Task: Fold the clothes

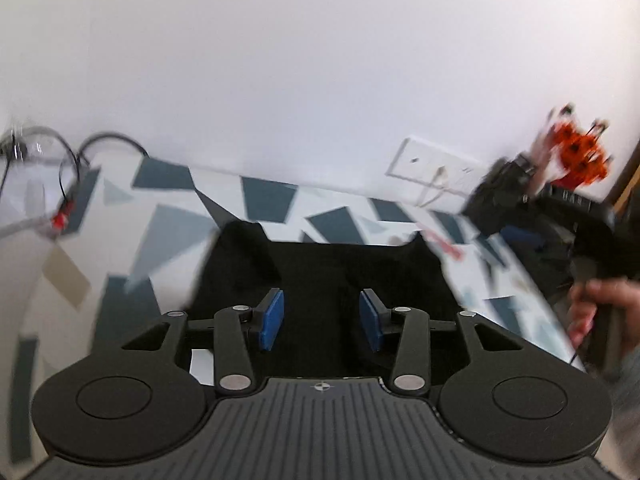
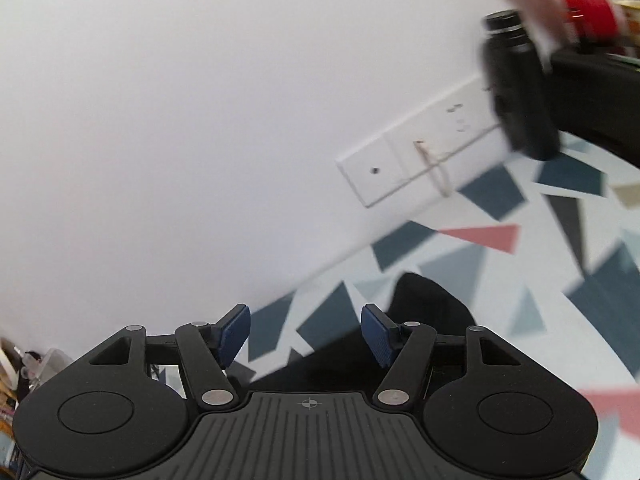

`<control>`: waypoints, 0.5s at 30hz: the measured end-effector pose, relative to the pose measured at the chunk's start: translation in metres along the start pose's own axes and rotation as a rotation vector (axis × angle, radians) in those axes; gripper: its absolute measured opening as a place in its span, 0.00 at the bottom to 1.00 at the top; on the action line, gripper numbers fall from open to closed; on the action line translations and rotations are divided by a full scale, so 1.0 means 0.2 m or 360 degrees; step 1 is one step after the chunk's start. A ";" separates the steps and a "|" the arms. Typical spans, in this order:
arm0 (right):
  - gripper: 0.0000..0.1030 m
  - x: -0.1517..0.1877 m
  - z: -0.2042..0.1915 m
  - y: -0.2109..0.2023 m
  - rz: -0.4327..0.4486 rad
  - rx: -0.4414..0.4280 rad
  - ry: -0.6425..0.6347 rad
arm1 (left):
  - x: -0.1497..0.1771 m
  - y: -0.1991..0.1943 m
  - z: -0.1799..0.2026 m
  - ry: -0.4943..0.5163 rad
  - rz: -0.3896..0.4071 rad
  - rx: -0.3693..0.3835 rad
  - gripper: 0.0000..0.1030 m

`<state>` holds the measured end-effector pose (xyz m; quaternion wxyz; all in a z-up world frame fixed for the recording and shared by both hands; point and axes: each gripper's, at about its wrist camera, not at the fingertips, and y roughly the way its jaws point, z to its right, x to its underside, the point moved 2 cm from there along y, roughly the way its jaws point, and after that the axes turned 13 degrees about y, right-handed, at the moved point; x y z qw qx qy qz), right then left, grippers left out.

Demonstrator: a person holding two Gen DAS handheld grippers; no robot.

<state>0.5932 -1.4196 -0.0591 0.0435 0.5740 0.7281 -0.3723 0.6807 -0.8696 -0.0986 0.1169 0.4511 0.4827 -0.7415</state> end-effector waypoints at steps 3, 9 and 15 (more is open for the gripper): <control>0.56 -0.08 0.09 0.26 -0.0166 0.0053 0.0014 | -0.06 0.18 -0.08 -0.0086 -0.0117 -0.0029 0.42; 0.53 -0.09 0.34 0.69 -0.0485 0.0141 0.0168 | -0.10 0.62 -0.37 -0.0612 -0.0312 0.0030 0.42; 0.50 -0.08 0.44 0.85 -0.0697 0.0098 0.0220 | -0.10 0.97 -0.36 -0.0735 -0.0493 0.0119 0.42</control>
